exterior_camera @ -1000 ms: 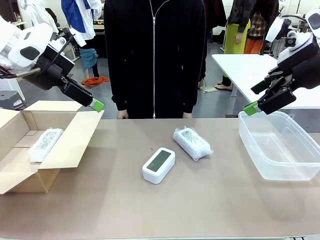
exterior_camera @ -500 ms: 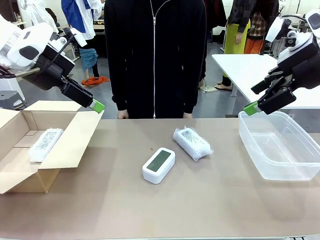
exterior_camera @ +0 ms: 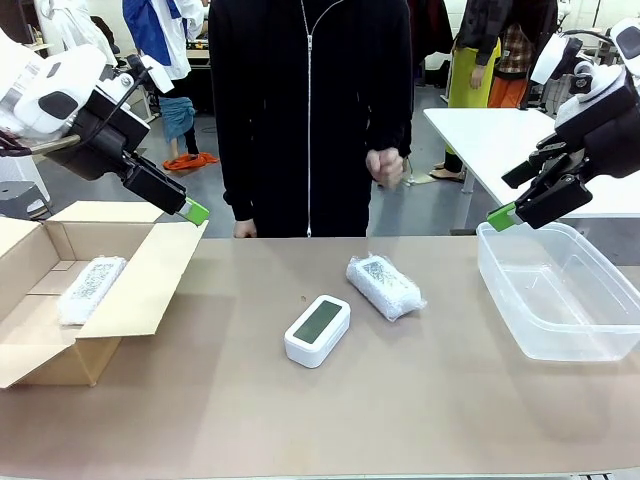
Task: Separate and place wrapped and unwrapped clocks.
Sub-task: Pick up the Digital clock indicated by the person.
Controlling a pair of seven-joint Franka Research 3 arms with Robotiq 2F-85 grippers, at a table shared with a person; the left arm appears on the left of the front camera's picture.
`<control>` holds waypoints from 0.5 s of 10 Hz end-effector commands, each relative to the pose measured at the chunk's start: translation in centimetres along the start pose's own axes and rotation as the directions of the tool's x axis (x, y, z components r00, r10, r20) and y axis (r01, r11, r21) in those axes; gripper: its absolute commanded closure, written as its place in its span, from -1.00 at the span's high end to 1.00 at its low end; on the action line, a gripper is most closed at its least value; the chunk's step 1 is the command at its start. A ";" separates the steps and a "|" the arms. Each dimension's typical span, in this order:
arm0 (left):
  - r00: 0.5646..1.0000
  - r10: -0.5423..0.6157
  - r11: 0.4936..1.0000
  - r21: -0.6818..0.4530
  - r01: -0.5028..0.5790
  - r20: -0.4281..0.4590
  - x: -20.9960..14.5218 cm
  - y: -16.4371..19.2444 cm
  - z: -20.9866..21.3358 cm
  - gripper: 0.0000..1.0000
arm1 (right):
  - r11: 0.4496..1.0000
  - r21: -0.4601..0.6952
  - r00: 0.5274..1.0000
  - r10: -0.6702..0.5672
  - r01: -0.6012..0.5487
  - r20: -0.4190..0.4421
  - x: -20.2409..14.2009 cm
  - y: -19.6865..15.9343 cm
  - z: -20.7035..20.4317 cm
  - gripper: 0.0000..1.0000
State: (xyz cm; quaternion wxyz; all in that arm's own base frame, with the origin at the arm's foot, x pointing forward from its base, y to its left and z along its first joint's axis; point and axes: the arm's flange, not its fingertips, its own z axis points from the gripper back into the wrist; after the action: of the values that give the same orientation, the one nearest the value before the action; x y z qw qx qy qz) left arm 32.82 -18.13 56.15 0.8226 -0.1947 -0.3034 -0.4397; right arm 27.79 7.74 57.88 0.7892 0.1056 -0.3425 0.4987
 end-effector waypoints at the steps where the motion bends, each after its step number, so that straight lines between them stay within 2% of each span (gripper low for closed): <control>1: 1.000 0.001 1.000 0.009 -0.001 0.007 0.0 0.1 0.0 1.00 | 1.000 0.020 1.000 -0.002 0.001 0.007 0.0 0.0 -0.2 1.00; 5: 1.000 0.001 1.000 0.009 -0.001 0.007 0.0 0.1 0.0 1.00 | 1.000 0.020 1.000 -0.002 0.001 0.007 0.0 0.0 -0.2 1.00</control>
State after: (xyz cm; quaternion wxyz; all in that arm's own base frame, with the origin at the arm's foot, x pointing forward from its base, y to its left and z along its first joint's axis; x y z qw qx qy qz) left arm 32.82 -18.13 56.15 0.8226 -0.1947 -0.3034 -0.4396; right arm 27.79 7.74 57.88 0.7892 0.1056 -0.3425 0.4987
